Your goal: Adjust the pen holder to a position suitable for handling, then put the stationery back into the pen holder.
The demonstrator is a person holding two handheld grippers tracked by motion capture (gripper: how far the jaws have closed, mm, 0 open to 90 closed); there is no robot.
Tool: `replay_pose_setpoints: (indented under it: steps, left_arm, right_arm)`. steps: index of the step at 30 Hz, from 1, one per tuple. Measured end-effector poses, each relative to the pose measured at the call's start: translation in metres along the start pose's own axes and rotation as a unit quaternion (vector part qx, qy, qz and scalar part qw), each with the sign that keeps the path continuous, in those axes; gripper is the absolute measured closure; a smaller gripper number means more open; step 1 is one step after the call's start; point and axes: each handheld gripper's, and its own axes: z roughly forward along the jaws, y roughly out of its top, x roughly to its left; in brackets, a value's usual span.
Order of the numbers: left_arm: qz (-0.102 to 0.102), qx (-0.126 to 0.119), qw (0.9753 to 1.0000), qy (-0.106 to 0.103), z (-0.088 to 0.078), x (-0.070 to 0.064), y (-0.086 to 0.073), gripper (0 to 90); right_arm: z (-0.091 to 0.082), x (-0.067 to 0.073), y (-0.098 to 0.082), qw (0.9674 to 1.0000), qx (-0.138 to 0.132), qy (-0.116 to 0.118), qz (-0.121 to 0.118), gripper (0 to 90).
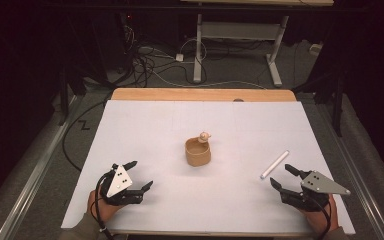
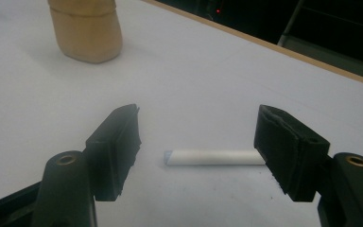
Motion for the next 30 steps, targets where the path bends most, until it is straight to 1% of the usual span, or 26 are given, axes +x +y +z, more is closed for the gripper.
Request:
replay_pose_setpoints:
  steps: [3,4,6,8,10,11,13,17,18,19,20,21,22,23,24,25,26,27,28,29,30]
  left_arm:
    - [0.002,0.001,1.0000,-0.002,0.000,-0.001,0.000,18.0]
    - [0.003,0.002,1.0000,-0.003,-0.001,-0.001,0.000,18.1]
    - [0.002,0.002,1.0000,-0.003,-0.001,-0.001,0.000,18.2]
    - [0.000,0.002,1.0000,-0.002,-0.001,-0.002,0.000,18.8]
    - [0.005,0.004,1.0000,-0.003,-0.001,-0.002,0.001,18.9]
    - [0.003,0.002,1.0000,-0.005,-0.001,-0.003,0.001,19.1]
    - [0.003,0.003,1.0000,-0.004,-0.001,-0.002,0.001,19.1]
    - [0.000,0.004,1.0000,-0.004,-0.003,-0.002,0.001,19.2]
    - [0.001,0.003,1.0000,-0.004,-0.003,-0.002,0.001,19.3]
    - [0.000,0.002,1.0000,-0.005,-0.003,-0.002,0.001,19.3]
    - [0.000,0.001,1.0000,-0.004,-0.003,-0.003,0.002,19.4]
    - [0.004,0.002,1.0000,-0.006,-0.002,-0.004,0.003,19.4]
    - [0.004,0.002,1.0000,-0.006,-0.002,-0.004,0.003,19.4]
    - [0.007,0.006,0.9999,-0.008,-0.001,-0.005,0.003,19.4]
    - [0.010,0.007,0.9999,-0.009,0.000,-0.005,0.004,19.4]
    - [0.010,0.007,0.9999,-0.010,0.001,-0.005,0.005,19.5]
    - [0.011,0.007,0.9998,-0.012,0.002,-0.007,0.006,19.5]
    - [0.013,0.008,0.9998,-0.013,0.002,-0.007,0.007,19.5]
    - [0.013,0.008,0.9998,-0.013,0.002,-0.007,0.007,19.5]
    - [0.015,0.010,0.9997,-0.015,0.003,-0.008,0.007,19.6]
    - [0.015,0.011,0.9997,-0.016,0.003,-0.009,0.007,19.7]
  right_arm:
    - [0.001,0.000,0.000,0.9998,0.011,0.010,-0.011,32.2]
    - [0.001,-0.001,-0.001,0.9995,0.020,0.015,-0.017,32.2]
    - [0.001,-0.001,-0.002,0.9995,0.023,0.019,-0.014,32.3]
    - [0.002,-0.002,-0.003,0.9992,0.028,0.023,-0.019,32.2]
    - [0.003,-0.003,-0.004,0.9988,0.033,0.031,-0.017,31.6]
    - [0.003,-0.002,-0.004,0.9986,0.035,0.034,-0.022,31.5]
    - [0.003,-0.002,-0.004,0.9985,0.035,0.037,-0.022,30.9]
    - [0.006,-0.003,-0.002,0.9973,0.046,0.046,-0.034,30.4]
    - [0.007,-0.004,-0.001,0.9964,0.054,0.051,-0.039,30.2]
    - [0.008,-0.005,0.000,0.9952,0.062,0.057,-0.050,30.1]
    - [0.009,-0.010,0.003,0.9917,0.082,0.066,-0.074,30.4]
    - [0.010,-0.012,0.005,0.9897,0.091,0.070,-0.085,31.0]
    - [0.011,-0.015,0.008,0.9860,0.107,0.074,-0.104,32.0]
    - [0.011,-0.015,0.008,0.9860,0.107,0.074,-0.104,32.0]
    - [0.012,-0.019,0.013,0.9816,0.120,0.078,-0.126,33.5]
    - [0.016,-0.027,0.027,0.9686,0.148,0.099,-0.174,34.2]
    - [0.018,-0.029,0.032,0.9633,0.160,0.103,-0.189,34.8]
    - [0.022,-0.032,0.039,0.9540,0.174,0.110,-0.218,36.7]
    - [0.022,-0.032,0.039,0.9540,0.174,0.110,-0.218,36.7]
    - [0.030,-0.035,0.050,0.9312,0.204,0.124,-0.275,37.4]
    - [0.035,-0.035,0.053,0.9214,0.218,0.131,-0.294,38.6]
